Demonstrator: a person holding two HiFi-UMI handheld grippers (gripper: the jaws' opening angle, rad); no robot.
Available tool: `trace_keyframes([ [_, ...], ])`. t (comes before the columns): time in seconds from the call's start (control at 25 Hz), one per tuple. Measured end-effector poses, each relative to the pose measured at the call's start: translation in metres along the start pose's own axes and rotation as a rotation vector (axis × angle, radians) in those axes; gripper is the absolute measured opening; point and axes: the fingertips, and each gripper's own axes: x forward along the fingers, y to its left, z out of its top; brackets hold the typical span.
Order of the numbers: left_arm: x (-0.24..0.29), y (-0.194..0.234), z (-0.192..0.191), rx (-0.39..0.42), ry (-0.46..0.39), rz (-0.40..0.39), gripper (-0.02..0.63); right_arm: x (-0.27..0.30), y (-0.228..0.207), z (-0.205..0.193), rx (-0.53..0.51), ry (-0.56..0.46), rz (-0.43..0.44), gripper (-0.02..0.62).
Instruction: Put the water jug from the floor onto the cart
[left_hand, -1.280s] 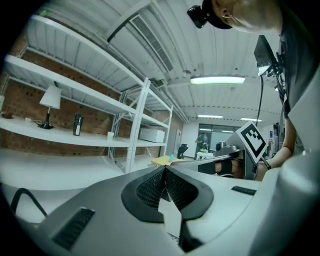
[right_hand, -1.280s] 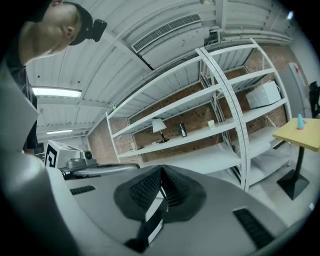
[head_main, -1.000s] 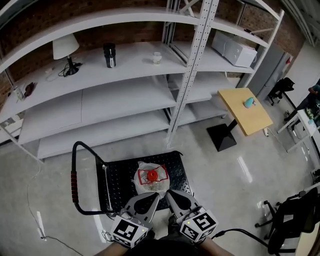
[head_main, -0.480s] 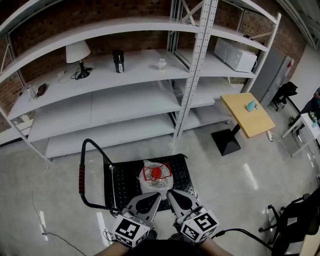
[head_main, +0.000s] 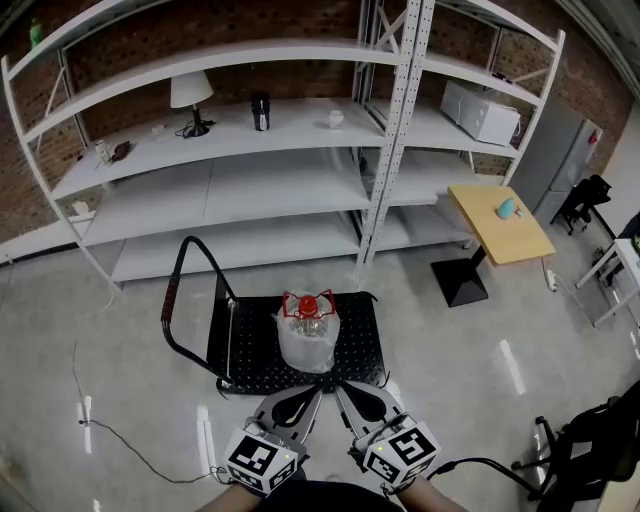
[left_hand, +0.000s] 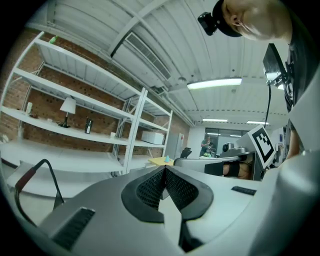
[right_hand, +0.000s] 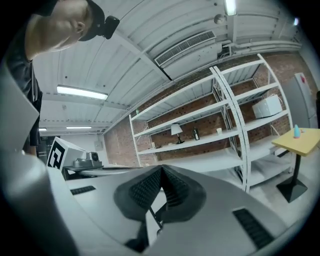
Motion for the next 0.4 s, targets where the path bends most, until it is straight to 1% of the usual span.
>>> trace_keyframes([
  [0.16, -0.024, -0.063, -0.016, -0.014, 0.013, 0.032, 0.003, -0.070, 0.016, -0.012, 0.038, -0.005, 0.024, 0.002],
  [0.4, -0.051, -0.115, -0.020, -0.002, 0.005, 0.055, 0.003, -0.124, 0.041, -0.022, 0.026, -0.010, 0.053, 0.002],
])
